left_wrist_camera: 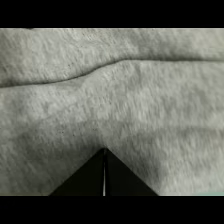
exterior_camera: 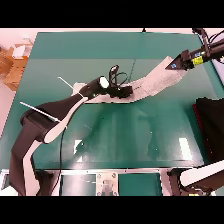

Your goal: Fold the shirts.

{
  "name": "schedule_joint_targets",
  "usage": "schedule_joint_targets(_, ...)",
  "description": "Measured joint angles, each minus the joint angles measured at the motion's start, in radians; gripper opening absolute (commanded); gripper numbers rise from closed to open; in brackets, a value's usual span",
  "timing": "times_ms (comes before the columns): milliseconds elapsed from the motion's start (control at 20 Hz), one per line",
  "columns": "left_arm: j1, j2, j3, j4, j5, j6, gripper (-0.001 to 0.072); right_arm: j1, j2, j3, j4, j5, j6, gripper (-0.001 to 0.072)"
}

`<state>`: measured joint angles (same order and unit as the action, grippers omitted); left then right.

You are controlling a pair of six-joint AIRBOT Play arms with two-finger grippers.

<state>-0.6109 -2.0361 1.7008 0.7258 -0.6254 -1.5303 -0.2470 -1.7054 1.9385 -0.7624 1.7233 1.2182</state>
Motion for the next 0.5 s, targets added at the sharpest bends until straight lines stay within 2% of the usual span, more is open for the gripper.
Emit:
schedule_joint_targets(300, -0.009, -0.012, 0.008, -0.034, 0.018, 0.002, 0.002, 0.061, 0.055, 0.0, 0.009, 0.004, 0.003, 0.0015)
schedule_joint_targets(400, 0.019, -0.01, 0.043, -0.041, -0.073, 0.013, 0.002, 0.072, 0.06, 0.0, 0.01, -0.003, 0.006, 0.0015)
schedule_joint_targets(500, 0.076, 0.003, 0.105, -0.008, -0.225, 0.026, 0.0019, 0.088, 0.062, 0.0, 0.01, -0.012, 0.017, 0.0015)
